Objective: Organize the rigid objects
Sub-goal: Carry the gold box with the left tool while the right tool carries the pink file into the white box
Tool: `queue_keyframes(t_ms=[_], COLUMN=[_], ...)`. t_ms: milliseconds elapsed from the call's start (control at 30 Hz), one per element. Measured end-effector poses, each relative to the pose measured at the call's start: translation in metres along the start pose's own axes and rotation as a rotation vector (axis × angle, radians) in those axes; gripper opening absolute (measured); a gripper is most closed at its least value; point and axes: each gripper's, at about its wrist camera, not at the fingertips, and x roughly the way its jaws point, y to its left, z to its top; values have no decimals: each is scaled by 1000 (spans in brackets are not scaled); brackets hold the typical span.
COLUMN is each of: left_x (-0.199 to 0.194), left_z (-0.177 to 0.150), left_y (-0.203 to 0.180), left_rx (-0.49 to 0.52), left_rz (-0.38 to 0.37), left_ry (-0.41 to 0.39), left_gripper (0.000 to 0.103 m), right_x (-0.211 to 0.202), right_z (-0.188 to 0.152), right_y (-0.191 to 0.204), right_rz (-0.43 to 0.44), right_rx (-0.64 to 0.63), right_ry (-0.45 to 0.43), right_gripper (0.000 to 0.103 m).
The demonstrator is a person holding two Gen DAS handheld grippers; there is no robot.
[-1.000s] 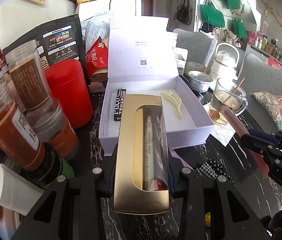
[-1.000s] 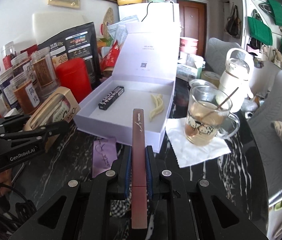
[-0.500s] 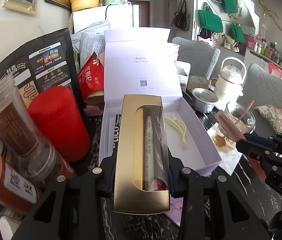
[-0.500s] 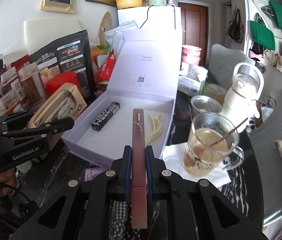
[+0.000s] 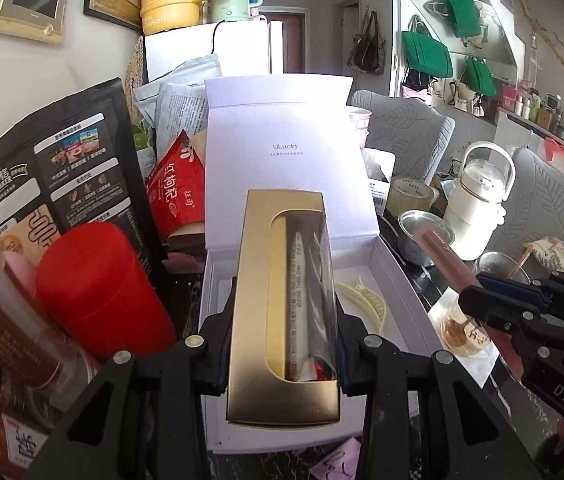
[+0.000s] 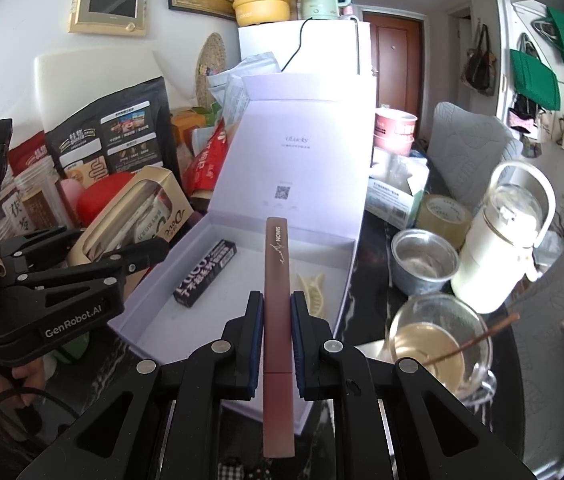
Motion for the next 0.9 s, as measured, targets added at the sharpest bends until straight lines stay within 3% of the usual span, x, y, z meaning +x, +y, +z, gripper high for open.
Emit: queue_keyframes(t_ms=[433, 900], left_x=[48, 99], left_z=[23, 8], left_y=[17, 35], left_rx=[-7, 0], left_rz=[35, 66], left_ry=[45, 184], left_gripper=[38, 38], right_x=[38, 95], right_z=[28, 19], right_y=[-9, -23], right_rz=[-10, -66], right_rx=[12, 59], right_ry=[6, 130], right_gripper=[14, 14])
